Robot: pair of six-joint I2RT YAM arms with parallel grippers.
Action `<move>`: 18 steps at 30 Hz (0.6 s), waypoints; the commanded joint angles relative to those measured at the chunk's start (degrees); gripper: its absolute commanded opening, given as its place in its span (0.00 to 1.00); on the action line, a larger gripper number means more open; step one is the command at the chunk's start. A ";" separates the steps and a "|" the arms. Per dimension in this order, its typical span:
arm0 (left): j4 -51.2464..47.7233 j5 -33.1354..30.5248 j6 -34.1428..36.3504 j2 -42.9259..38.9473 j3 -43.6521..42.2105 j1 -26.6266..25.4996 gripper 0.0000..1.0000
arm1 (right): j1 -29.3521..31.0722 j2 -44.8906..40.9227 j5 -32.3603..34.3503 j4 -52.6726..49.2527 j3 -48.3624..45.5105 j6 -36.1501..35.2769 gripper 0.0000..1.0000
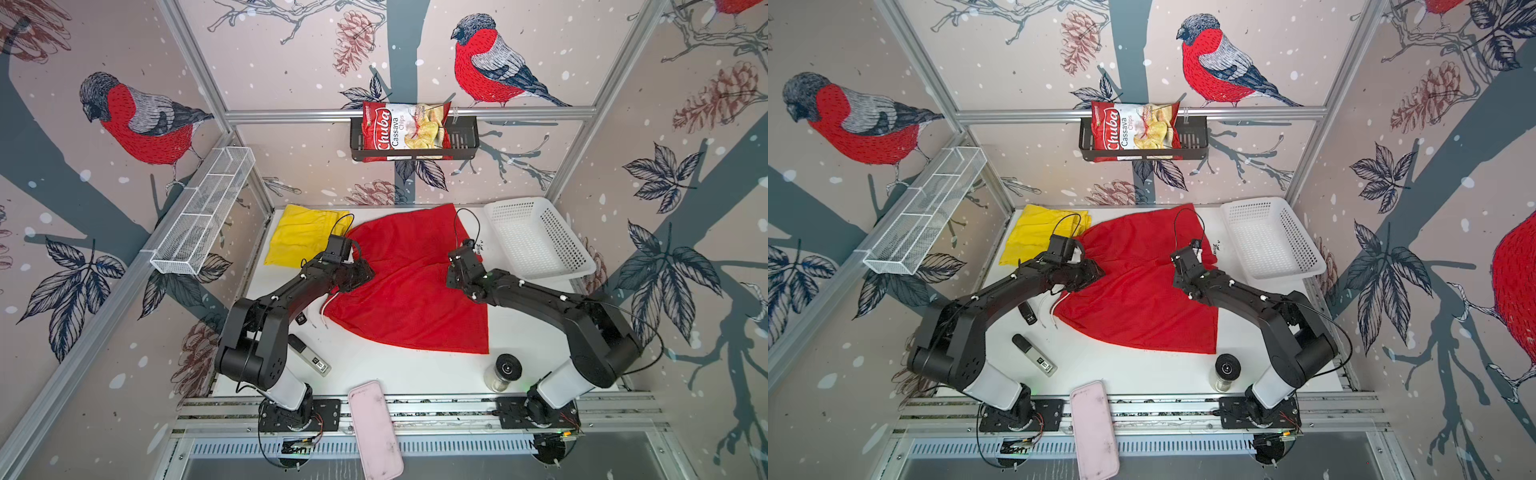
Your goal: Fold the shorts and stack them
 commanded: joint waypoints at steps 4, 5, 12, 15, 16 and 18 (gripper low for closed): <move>-2.67 -2.83 1.89 0.99 -2.32 0.01 0.60 | 0.96 -4.14 -2.37 3.11 -8.89 6.43 0.39; -2.92 -3.17 2.00 1.08 -3.04 -0.02 0.60 | 0.90 -4.57 -2.29 3.02 -9.96 7.06 0.40; -2.51 -3.78 1.76 -0.40 -11.94 -1.98 0.60 | -2.24 -7.65 -3.45 3.83 -18.96 11.04 0.43; -1.77 -3.46 0.41 -1.47 -14.90 -4.88 0.60 | -4.96 -8.49 -3.73 2.35 -19.97 10.40 0.46; -1.14 -3.14 -0.26 -1.80 -15.79 -5.85 0.60 | -6.08 -8.83 -3.46 1.43 -19.98 9.80 0.47; 0.06 -2.34 -1.94 -2.73 -17.31 -7.50 0.59 | -8.63 -9.73 -3.38 -0.72 -19.59 8.96 0.47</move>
